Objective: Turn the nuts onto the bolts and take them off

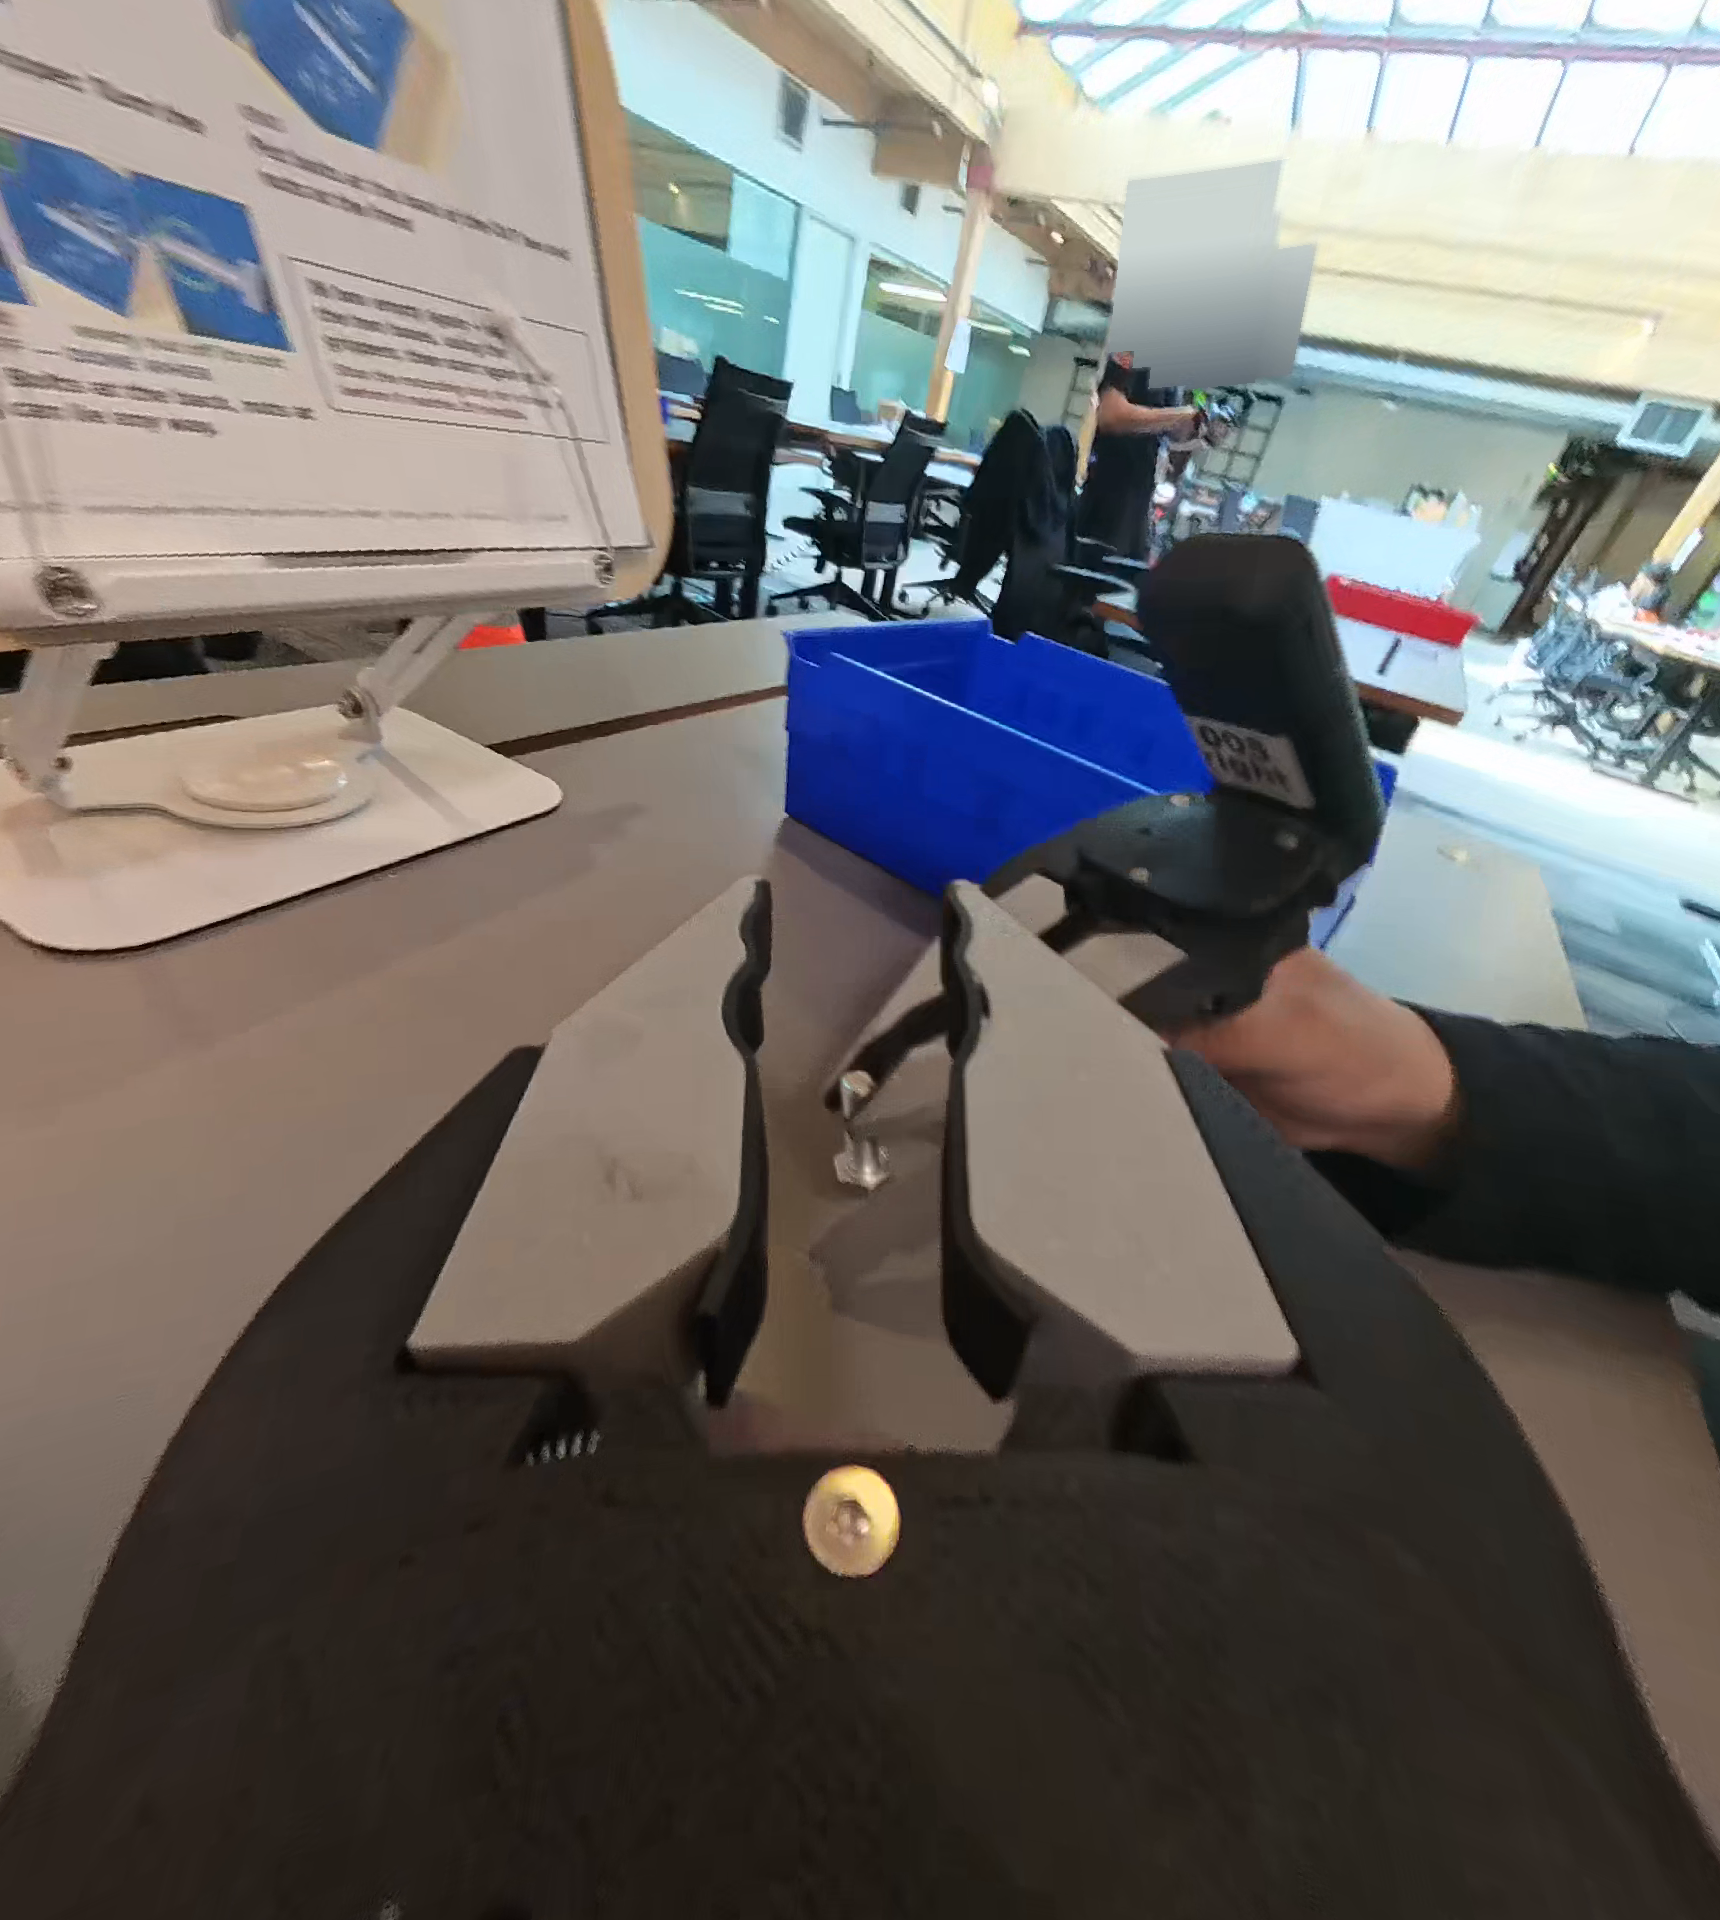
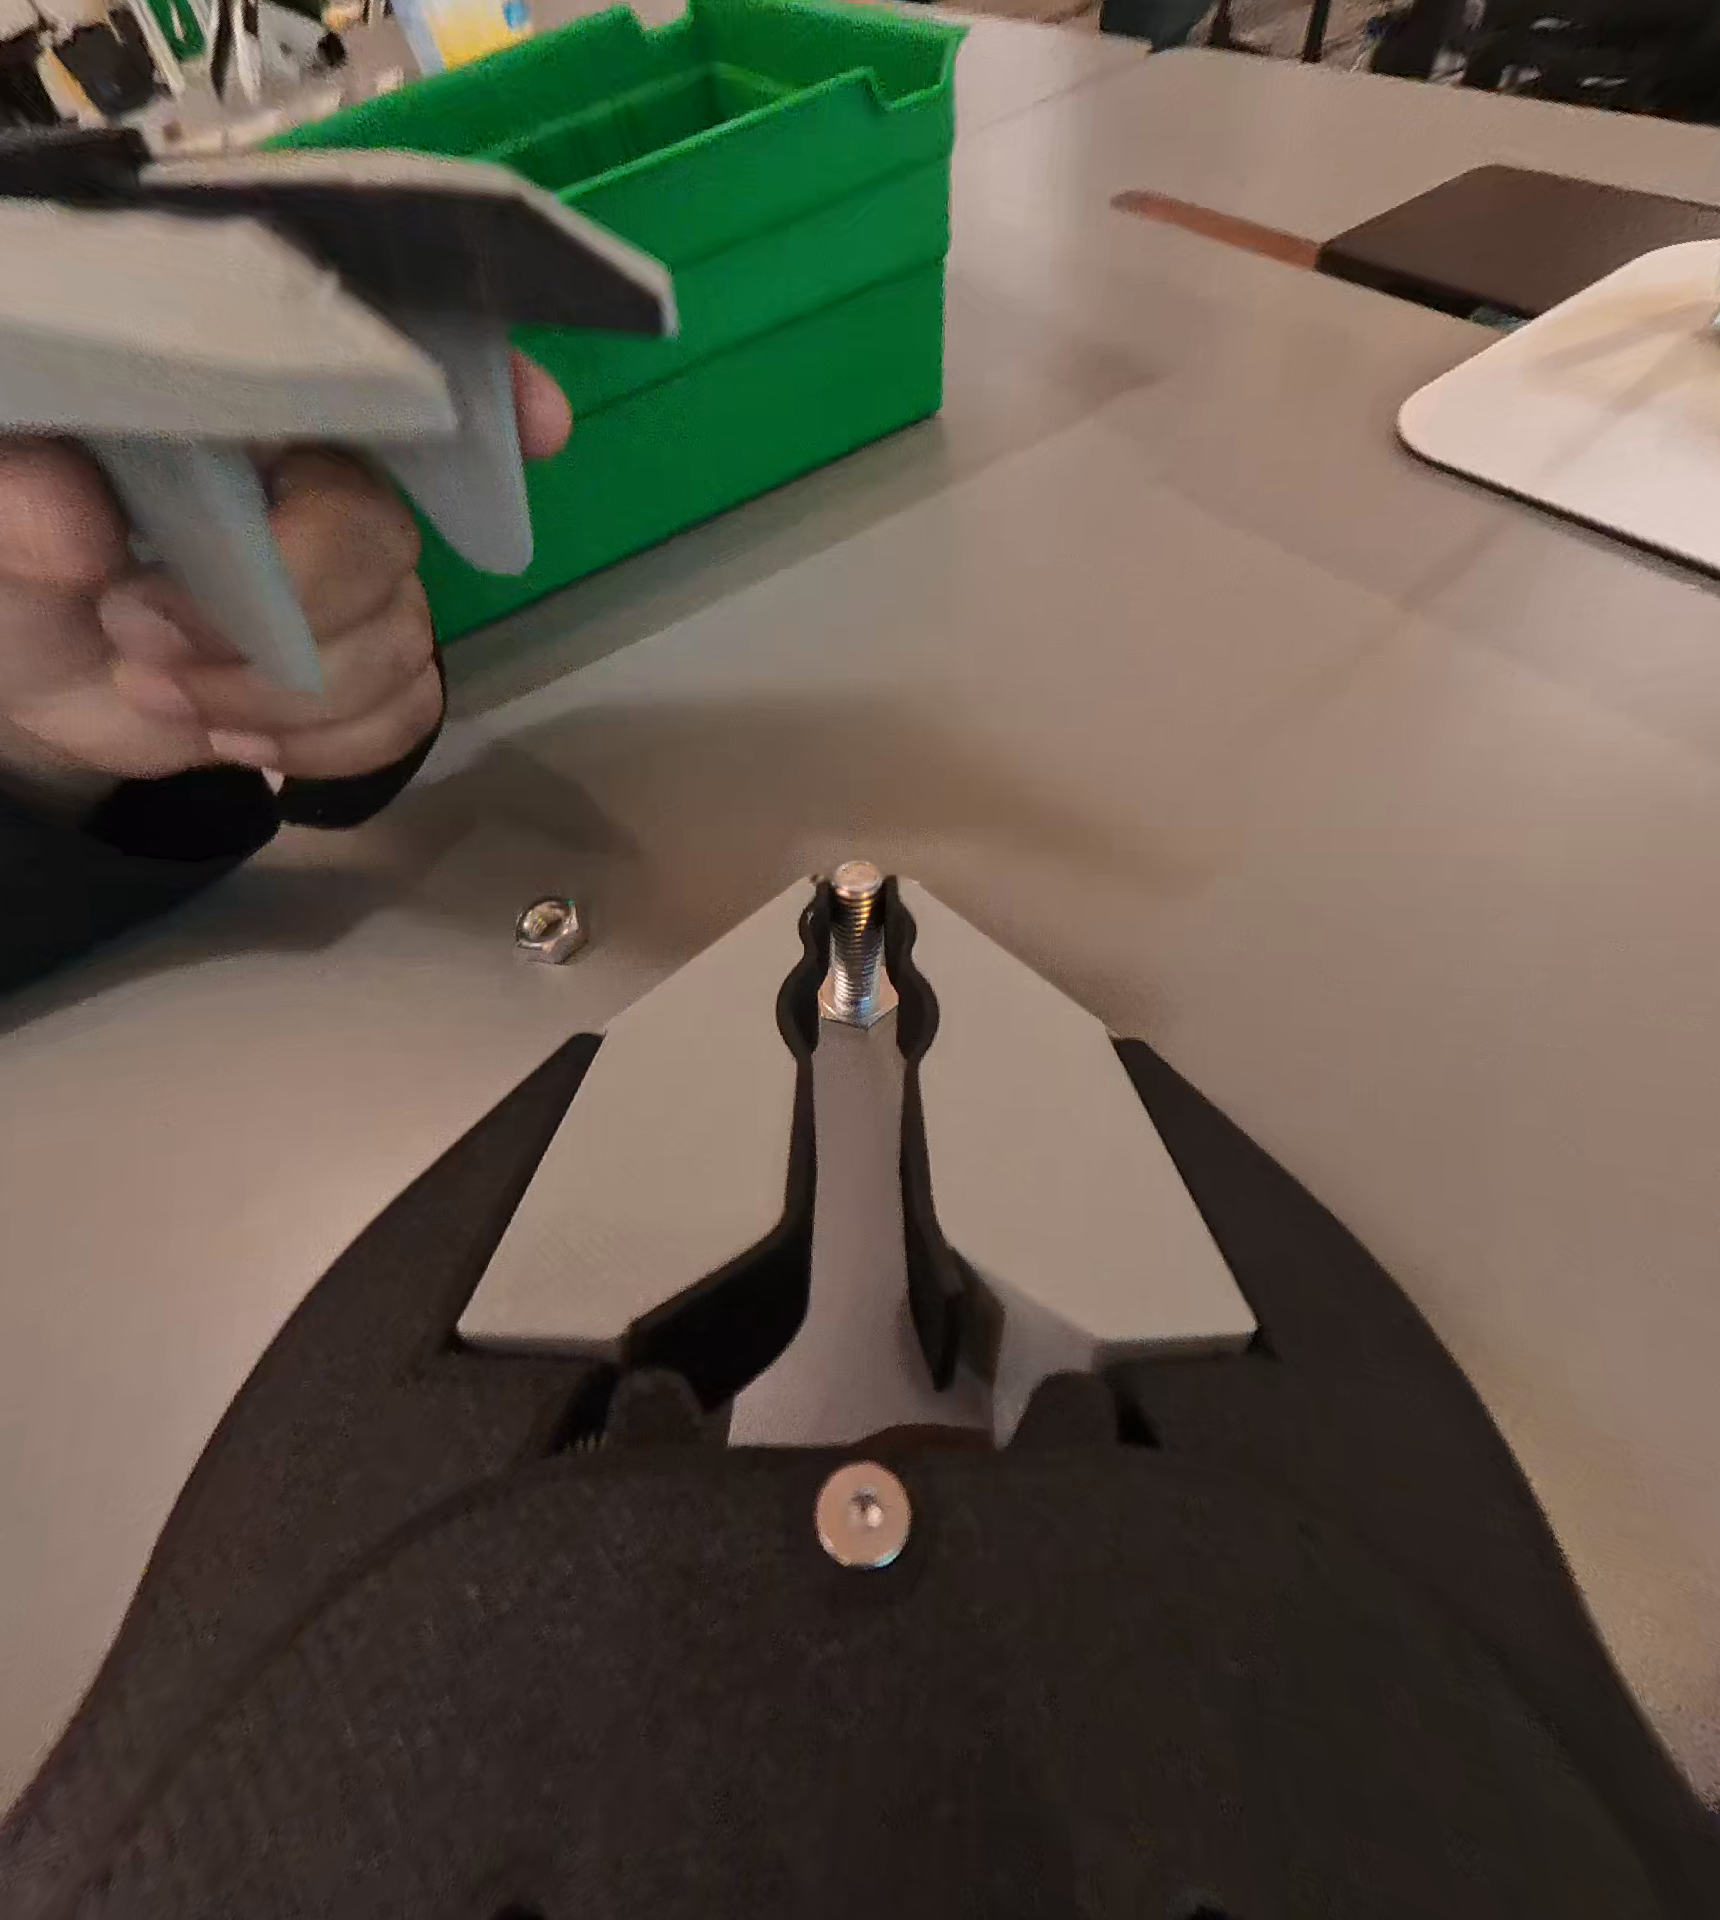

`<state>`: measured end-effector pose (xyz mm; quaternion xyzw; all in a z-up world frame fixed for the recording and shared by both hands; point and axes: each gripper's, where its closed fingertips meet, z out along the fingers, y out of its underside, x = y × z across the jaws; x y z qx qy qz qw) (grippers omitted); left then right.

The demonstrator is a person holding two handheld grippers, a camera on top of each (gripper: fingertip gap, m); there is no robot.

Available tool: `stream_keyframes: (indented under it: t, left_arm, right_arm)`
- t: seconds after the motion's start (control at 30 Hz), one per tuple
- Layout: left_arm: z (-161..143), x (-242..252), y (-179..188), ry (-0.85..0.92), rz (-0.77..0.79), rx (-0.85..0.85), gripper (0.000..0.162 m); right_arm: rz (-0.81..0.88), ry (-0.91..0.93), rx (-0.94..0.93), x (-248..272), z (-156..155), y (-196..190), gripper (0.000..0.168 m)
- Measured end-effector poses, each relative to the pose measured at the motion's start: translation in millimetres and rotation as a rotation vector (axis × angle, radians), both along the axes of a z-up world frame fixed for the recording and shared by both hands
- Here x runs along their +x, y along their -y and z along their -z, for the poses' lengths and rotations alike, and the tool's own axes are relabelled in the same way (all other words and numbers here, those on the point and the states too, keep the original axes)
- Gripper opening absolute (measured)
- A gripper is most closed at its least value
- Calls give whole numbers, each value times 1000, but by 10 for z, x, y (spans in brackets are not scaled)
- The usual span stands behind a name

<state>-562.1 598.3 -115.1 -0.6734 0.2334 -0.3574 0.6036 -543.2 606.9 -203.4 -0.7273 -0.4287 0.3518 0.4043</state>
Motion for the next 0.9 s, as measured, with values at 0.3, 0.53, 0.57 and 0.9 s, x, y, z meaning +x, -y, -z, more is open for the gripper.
stream_keyframes:
  t: [0.3,0.53,0.57,0.9]
  left_arm:
    - [132,-31,-89,-67,-57,-17,27]
    - [140,-40,-98,-61,-58,-27,27]
    - [135,-45,-99,-58,-61,-26,27]
    - [217,-131,-176,-80,-113,-73,28]
  right_arm:
    - [-104,169,50,-71,209,192,7]
    - [-103,127,51,-56,126,188,17]
    - [-102,114,52,-55,96,187,19]
    - [-124,-40,200,-94,-354,305,21]
